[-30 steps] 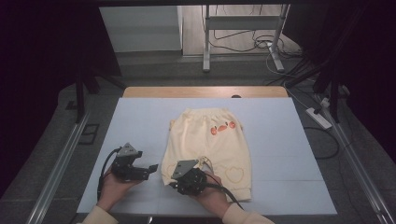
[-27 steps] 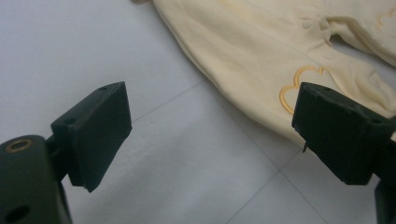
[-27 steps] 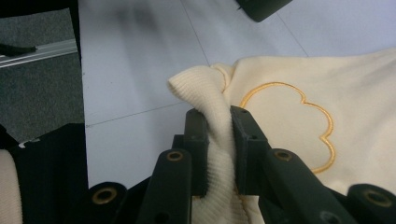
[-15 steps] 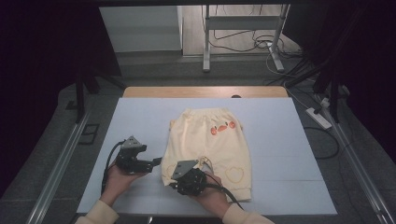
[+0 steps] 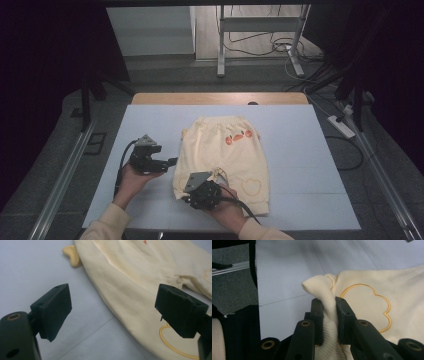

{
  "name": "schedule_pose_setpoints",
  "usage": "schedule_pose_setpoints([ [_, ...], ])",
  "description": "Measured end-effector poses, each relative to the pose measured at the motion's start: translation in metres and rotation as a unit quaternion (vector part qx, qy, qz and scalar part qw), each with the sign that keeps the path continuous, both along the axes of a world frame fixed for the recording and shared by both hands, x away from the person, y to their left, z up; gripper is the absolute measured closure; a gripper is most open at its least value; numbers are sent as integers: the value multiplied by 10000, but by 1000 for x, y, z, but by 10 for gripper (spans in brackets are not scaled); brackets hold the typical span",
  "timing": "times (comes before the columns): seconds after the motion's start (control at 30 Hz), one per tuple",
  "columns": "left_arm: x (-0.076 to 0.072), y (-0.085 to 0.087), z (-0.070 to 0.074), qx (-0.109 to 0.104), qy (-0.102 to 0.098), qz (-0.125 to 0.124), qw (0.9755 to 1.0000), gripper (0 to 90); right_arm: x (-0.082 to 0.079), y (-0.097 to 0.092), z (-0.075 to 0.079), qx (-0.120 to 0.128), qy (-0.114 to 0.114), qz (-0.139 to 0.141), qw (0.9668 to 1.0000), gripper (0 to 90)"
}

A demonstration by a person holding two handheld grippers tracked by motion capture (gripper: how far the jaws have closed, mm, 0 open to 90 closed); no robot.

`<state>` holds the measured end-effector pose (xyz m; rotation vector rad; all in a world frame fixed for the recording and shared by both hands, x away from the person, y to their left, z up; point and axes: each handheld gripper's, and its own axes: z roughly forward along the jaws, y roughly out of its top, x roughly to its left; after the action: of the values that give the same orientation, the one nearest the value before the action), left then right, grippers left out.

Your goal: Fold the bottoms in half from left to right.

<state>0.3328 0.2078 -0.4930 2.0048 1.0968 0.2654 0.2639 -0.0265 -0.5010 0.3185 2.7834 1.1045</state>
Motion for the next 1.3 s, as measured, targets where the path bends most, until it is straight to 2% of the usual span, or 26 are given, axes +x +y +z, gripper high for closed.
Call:
schedule_pose_setpoints([
  [0.3, 12, -7, 3, 117, 22, -142, 9998, 141, 1, 0, 0, 4, 67, -24, 10000, 776],
  [0.4, 16, -9, 1, 67, 61, -151, 9998, 146, 1, 0, -1, 5, 68, -16, 10000, 776],
  [0.8, 29, -13, 3, 33, 86, -125, 9999, 148, 1, 0, -2, -26, 70, 0, 10000, 776],
  [1.0, 37, -14, 2, 103, 135, -123, 9998, 150, 1, 0, -2, -29, 94, -4, 10000, 776],
  [1.13, 42, -15, 1, 77, 150, -80, 9998, 150, 1, 0, -2, -47, 95, -1, 9999, 776],
  [1.3, 50, -17, 0, 165, 186, 44, 9997, 151, 1, 0, -3, -46, 98, 3, 9999, 776],
])
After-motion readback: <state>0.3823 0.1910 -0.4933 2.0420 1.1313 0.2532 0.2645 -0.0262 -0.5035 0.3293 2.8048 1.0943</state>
